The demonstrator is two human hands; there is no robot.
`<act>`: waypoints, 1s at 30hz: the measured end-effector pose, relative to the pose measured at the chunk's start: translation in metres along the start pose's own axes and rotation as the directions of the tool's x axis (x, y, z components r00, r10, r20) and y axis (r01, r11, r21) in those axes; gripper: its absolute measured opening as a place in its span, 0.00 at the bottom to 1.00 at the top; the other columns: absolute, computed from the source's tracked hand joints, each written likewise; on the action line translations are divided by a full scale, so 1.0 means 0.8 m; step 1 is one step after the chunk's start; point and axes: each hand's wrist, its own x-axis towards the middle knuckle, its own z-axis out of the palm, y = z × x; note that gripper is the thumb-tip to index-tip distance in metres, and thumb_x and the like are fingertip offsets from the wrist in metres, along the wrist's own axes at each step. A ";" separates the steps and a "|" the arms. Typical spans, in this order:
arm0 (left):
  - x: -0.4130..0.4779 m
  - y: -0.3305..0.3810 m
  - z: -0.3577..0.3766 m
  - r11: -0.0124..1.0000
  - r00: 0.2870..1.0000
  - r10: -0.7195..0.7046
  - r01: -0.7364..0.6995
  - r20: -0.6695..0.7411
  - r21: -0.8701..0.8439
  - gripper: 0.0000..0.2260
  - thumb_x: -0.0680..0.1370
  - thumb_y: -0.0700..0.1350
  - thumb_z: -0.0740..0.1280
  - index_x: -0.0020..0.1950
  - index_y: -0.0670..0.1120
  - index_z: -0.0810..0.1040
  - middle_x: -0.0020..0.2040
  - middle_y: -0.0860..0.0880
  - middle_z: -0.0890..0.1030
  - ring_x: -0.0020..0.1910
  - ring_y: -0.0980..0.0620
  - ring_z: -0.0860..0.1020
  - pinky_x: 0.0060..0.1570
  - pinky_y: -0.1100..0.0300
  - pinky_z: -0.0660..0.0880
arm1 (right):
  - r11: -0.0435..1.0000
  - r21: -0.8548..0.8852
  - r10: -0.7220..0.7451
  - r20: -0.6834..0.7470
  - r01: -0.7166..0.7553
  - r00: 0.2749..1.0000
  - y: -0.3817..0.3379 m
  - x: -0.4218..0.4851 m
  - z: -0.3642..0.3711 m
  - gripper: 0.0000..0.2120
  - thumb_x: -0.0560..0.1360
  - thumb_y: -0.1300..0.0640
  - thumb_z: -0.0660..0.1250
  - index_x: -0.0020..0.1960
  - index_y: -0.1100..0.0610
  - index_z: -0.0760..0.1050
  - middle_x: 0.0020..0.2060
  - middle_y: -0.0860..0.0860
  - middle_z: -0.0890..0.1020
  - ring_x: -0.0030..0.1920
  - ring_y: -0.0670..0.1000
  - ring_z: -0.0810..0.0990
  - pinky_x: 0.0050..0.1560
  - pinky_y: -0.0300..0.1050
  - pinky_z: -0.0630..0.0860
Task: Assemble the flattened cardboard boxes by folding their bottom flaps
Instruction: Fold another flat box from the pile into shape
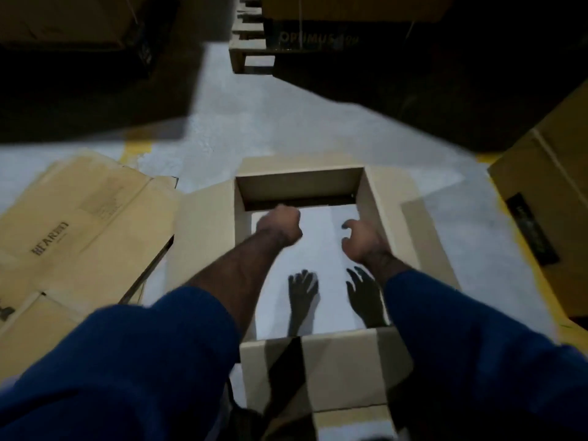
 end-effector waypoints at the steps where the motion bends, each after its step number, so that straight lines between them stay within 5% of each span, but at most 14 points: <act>1: -0.026 0.015 0.016 0.999 1.000 0.012 -0.011 0.020 -0.031 0.11 0.76 0.48 0.66 0.58 0.48 0.81 0.60 0.42 0.81 0.59 0.40 0.80 0.56 0.47 0.79 | 0.996 0.071 0.044 -0.004 -0.044 0.999 0.007 -0.032 0.008 0.20 0.78 0.56 0.64 0.70 0.52 0.74 0.68 0.57 0.75 0.67 0.59 0.75 0.68 0.53 0.74; 4: -0.106 0.052 0.056 0.994 0.997 0.038 -0.031 0.065 -0.106 0.11 0.79 0.49 0.66 0.58 0.49 0.81 0.60 0.44 0.80 0.58 0.42 0.79 0.56 0.49 0.79 | 0.933 0.290 0.225 -0.014 -0.212 0.974 0.037 -0.134 0.037 0.19 0.76 0.58 0.65 0.67 0.53 0.76 0.64 0.58 0.79 0.62 0.60 0.79 0.61 0.52 0.78; 11: -0.228 0.088 0.115 0.980 0.985 0.090 -0.062 0.144 -0.189 0.08 0.78 0.47 0.67 0.54 0.49 0.81 0.57 0.46 0.82 0.56 0.44 0.80 0.55 0.50 0.79 | 0.797 0.392 0.501 -0.006 -0.458 0.866 0.084 -0.249 0.058 0.20 0.77 0.62 0.65 0.69 0.54 0.76 0.68 0.61 0.74 0.67 0.62 0.73 0.66 0.53 0.73; 14: -0.249 0.092 0.125 0.972 0.980 0.123 -0.087 0.156 -0.218 0.06 0.77 0.46 0.67 0.52 0.50 0.81 0.55 0.47 0.82 0.56 0.46 0.79 0.55 0.52 0.79 | 0.733 0.364 0.611 0.018 -0.574 0.792 0.092 -0.256 0.034 0.21 0.79 0.55 0.65 0.71 0.52 0.72 0.69 0.60 0.71 0.66 0.62 0.72 0.62 0.49 0.69; 18: -0.251 0.094 0.122 0.964 0.975 0.145 -0.101 0.168 -0.246 0.07 0.77 0.48 0.67 0.53 0.50 0.81 0.55 0.47 0.82 0.56 0.46 0.79 0.55 0.52 0.78 | 0.652 0.504 0.570 0.168 -0.567 0.805 0.114 -0.240 0.041 0.22 0.80 0.53 0.65 0.74 0.52 0.72 0.73 0.56 0.71 0.68 0.61 0.72 0.61 0.43 0.65; 22: -0.242 0.094 0.112 0.952 0.983 0.107 -0.058 0.150 -0.301 0.13 0.78 0.50 0.67 0.61 0.50 0.78 0.56 0.47 0.83 0.58 0.46 0.79 0.57 0.50 0.78 | 0.585 0.568 0.606 0.169 -0.579 0.777 0.121 -0.231 0.038 0.19 0.79 0.46 0.65 0.66 0.53 0.74 0.65 0.55 0.77 0.63 0.59 0.75 0.59 0.48 0.65; 26: -0.236 0.103 0.098 0.936 0.984 0.086 -0.027 0.153 -0.350 0.19 0.78 0.52 0.67 0.68 0.49 0.71 0.60 0.45 0.80 0.59 0.44 0.78 0.59 0.47 0.78 | 0.326 0.783 0.728 0.150 -0.530 0.668 0.130 -0.220 0.030 0.38 0.75 0.39 0.66 0.75 0.63 0.66 0.70 0.61 0.74 0.69 0.64 0.73 0.72 0.59 0.69; 28: -0.235 0.113 0.085 0.942 0.985 0.110 -0.060 0.136 -0.331 0.20 0.79 0.53 0.68 0.69 0.49 0.71 0.63 0.44 0.78 0.62 0.44 0.76 0.60 0.47 0.77 | 0.157 0.866 0.771 0.193 -0.475 0.606 0.119 -0.223 0.019 0.39 0.72 0.39 0.75 0.72 0.63 0.71 0.65 0.57 0.79 0.65 0.62 0.77 0.69 0.57 0.72; 30: -0.238 0.126 0.072 0.948 0.982 0.146 -0.105 0.117 -0.299 0.22 0.79 0.53 0.68 0.71 0.48 0.70 0.67 0.44 0.75 0.64 0.44 0.74 0.63 0.47 0.75 | 0.065 0.898 0.692 0.273 -0.434 0.669 0.098 -0.235 0.003 0.31 0.72 0.41 0.77 0.64 0.61 0.76 0.57 0.56 0.83 0.57 0.60 0.81 0.60 0.54 0.79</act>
